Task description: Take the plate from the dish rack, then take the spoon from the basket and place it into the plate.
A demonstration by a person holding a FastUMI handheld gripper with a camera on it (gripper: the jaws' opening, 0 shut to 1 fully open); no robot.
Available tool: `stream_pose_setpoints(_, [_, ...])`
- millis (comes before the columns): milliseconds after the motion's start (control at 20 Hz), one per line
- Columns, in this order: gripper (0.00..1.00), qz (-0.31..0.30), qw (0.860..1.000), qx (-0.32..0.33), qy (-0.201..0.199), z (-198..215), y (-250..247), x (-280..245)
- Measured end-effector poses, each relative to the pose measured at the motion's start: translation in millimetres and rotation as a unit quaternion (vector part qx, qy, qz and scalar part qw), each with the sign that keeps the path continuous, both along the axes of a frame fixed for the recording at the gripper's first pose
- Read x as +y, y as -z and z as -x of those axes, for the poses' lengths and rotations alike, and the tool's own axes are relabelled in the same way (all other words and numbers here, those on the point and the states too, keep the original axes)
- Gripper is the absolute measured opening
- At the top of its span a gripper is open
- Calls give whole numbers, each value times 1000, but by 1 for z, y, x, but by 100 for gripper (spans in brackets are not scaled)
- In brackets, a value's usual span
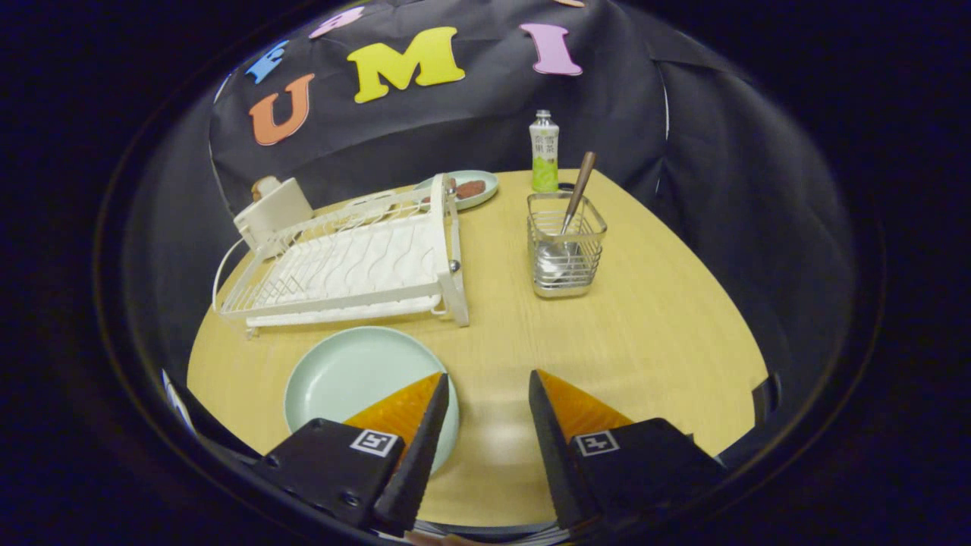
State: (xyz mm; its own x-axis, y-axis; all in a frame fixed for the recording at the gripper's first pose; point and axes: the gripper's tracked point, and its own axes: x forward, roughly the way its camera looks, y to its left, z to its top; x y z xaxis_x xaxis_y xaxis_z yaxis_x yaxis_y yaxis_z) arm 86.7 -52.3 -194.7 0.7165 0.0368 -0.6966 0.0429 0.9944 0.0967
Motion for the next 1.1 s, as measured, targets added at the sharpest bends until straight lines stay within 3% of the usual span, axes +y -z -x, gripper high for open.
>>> stream_pose_setpoints(150, [97, 13, 1000, -27, 5, -12, -17, -23])
stream_pose_setpoints(600, [97, 11, 995, -98, -2, -85, -54, -76])
stream_pose_setpoints(900, [95, -39, 993, -113, -2, -151, -56, -108])
stream_pose_setpoints(1100, [92, -33, 992, -118, -9, -197, -55, -128])
